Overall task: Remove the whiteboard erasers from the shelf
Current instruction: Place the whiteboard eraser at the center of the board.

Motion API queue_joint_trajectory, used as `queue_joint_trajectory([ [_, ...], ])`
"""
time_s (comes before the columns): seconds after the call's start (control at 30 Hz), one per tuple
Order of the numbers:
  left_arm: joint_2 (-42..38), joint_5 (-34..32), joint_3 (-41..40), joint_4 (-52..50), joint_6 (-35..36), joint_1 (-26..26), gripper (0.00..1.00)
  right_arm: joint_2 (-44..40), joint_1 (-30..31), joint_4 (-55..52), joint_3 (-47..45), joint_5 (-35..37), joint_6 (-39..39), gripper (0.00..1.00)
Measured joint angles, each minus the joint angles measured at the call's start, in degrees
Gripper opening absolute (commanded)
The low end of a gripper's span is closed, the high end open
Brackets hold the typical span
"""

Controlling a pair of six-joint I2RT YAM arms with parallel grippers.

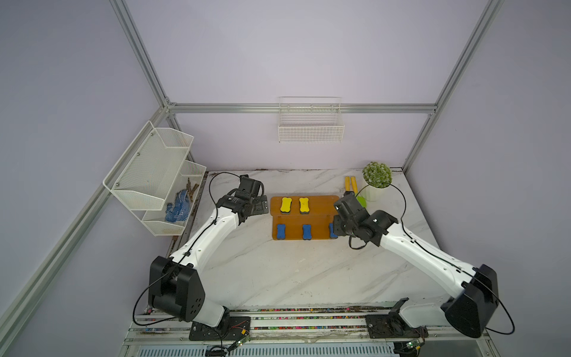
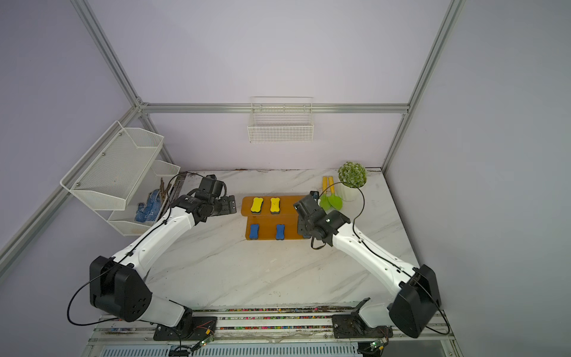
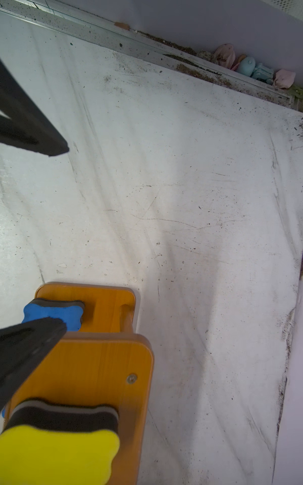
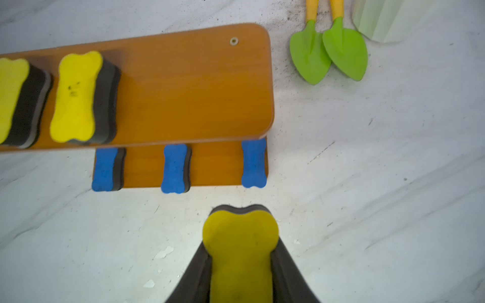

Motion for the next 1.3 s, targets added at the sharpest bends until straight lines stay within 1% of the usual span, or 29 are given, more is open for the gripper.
queue_joint_trajectory([
  [0.07, -1.1, 0.0, 0.0, 0.1, 0.0, -0.1, 1.00, -1.9, 3.0, 1.1, -4.6, 0.1, 3.1, 0.23],
  [0.17, -1.6, 0.0, 0.0, 0.1, 0.0, -0.1, 1.00, -1.2, 6.5, 4.1, -10.8, 0.0, 7.0, 0.23],
  [0.33, -1.7, -0.1, 0.0, 0.1, 0.0, -0.1, 1.00, 2.5, 9.2, 8.9, -16.9, -0.3, 11.4, 0.25],
  [0.5, -2.8, -0.2, -0.1, 0.1, 0.1, -0.1, 1.00, 3.1, 11.2, 11.8, -21.2, -0.3, 15.2, 0.25],
  [0.67, -3.2, -0.1, -0.1, 0.1, 0.1, -0.1, 1.00, 2.1, 13.9, 11.7, -24.8, -0.2, 19.0, 0.26],
  [0.87, -3.2, 0.0, -0.1, 0.1, 0.1, -0.1, 1.00, -0.2, 18.9, 11.0, -28.0, 0.1, 24.8, 0.26],
  [1.13, -3.2, 0.5, -0.1, 0.1, 0.1, -0.1, 1.00, -2.3, 26.0, 7.6, -30.4, 1.2, 32.5, 0.28],
  [1.3, -3.2, 0.9, -0.1, 0.1, 0.1, -0.1, 1.00, -3.5, 28.4, 5.6, -31.2, 1.4, 36.0, 0.29],
])
